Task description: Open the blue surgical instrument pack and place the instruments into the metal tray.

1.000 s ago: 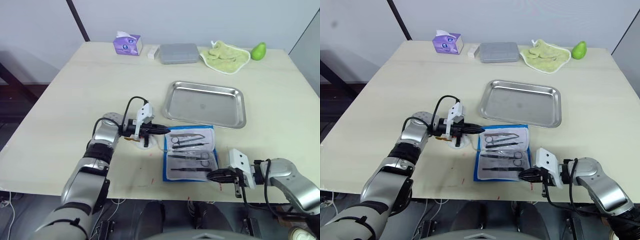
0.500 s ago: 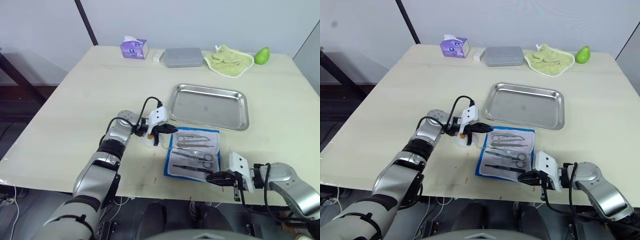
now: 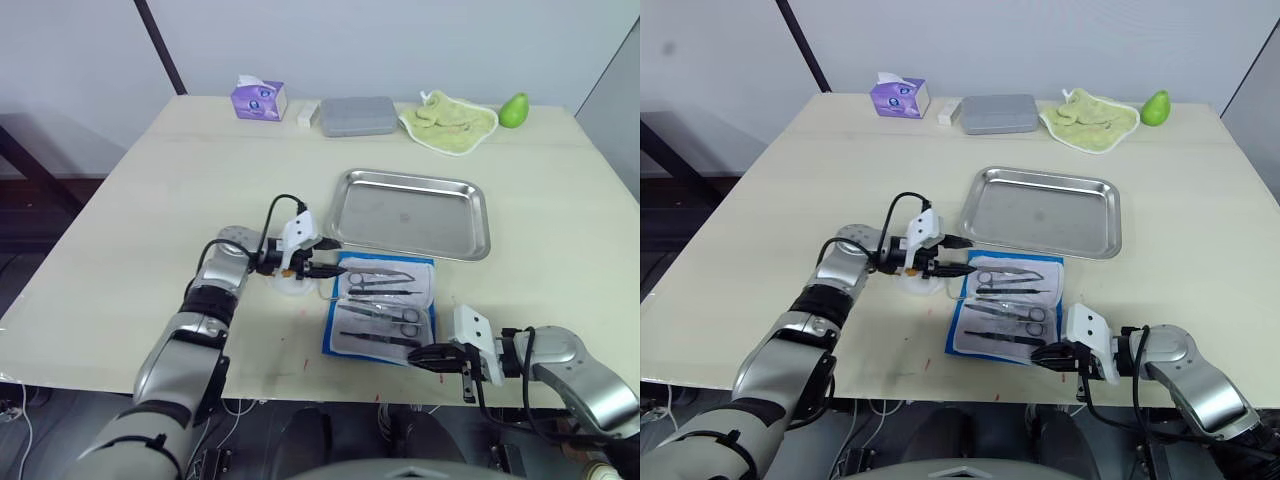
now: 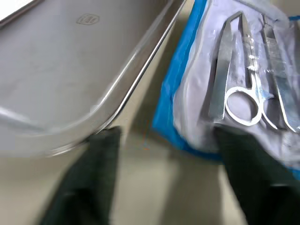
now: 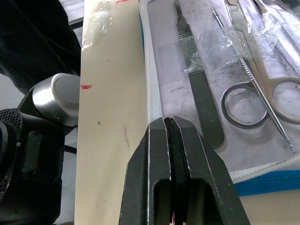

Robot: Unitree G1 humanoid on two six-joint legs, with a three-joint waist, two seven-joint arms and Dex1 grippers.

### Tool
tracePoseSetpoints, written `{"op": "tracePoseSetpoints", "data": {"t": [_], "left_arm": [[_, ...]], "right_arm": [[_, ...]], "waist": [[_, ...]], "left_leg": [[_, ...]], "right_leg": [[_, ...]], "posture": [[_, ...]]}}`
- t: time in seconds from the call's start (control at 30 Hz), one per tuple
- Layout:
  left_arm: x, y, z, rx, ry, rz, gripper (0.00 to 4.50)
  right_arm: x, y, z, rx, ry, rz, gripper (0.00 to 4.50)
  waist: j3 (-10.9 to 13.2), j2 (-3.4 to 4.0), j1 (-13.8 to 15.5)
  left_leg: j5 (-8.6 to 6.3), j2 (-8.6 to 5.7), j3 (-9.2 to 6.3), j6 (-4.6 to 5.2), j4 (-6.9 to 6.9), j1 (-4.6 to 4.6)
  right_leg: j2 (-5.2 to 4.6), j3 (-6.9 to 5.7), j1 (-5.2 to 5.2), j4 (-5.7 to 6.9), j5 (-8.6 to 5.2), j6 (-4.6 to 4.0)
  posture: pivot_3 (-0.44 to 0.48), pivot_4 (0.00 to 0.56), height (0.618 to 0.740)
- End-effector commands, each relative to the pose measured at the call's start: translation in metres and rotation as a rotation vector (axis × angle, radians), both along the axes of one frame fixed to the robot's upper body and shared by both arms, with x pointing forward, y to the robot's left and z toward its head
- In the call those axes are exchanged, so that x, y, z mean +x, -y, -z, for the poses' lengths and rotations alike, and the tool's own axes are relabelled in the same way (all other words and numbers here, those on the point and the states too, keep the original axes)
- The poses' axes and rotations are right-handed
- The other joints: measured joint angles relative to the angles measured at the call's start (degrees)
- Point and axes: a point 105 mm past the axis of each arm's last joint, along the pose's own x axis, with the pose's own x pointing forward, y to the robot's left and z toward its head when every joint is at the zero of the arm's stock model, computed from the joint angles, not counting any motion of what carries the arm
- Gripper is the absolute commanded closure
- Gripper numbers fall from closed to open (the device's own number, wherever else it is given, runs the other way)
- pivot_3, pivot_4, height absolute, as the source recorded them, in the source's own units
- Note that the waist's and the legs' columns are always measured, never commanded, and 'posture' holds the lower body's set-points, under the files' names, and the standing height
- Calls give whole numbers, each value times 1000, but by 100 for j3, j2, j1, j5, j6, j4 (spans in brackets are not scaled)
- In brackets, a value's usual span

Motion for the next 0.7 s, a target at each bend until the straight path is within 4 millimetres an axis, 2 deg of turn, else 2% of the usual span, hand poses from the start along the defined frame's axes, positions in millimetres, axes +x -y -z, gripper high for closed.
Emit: {"op": "tracePoseSetpoints", "data": {"t": [0.03,0.17,0.23,0.37,0.57,0.63,0.67,0.7], "left_arm": [[-8,-16,-7,-39,-27,-23,39],[-15,-30,-17,-78,-25,-44,39],[-20,-34,-28,-145,-28,-51,39],[-38,-44,-44,-238,-51,-40,39],[-64,-45,-64,-347,-80,10,39],[-71,-48,-70,-365,-79,-5,39],[-74,-51,-72,-364,-68,-19,0],[-81,-53,-77,-398,-69,7,0]], "right_arm": [[1,5,3,-17,-29,23,4500],[3,3,-3,7,-22,25,4500],[3,1,-8,23,-17,18,4500],[5,-2,-21,87,12,13,4500],[9,-3,-38,152,60,21,4500],[8,-1,-50,183,80,27,4500],[7,2,-58,200,87,35,3998],[5,6,-66,209,98,43,3872]], "waist": [[4,-1,1],[11,-3,3],[25,-9,2],[59,-15,2],[104,-21,31],[119,-22,21],[119,-22,20],[126,-19,19]], "left_leg": [[0,0,0,0,0,0],[0,0,0,0,-1,-1],[0,0,0,0,-1,-2],[0,2,0,0,-2,-6],[0,2,-3,0,-1,-16],[0,2,-12,0,-1,-16],[0,2,-23,0,-1,-15],[0,2,-23,0,-2,-15]], "right_leg": [[0,0,-1,0,0,0],[-1,0,-3,0,0,0],[-2,0,-4,0,0,0],[-4,0,-8,0,0,0],[-11,-4,-16,1,0,1],[-11,-3,-16,2,0,1],[-11,0,-18,2,0,1],[-11,1,-17,2,0,1]], "posture": [[0,150,740],[0,150,740],[0,150,740],[0,150,740],[0,150,740],[0,150,740],[0,150,740],[0,150,740]]}}
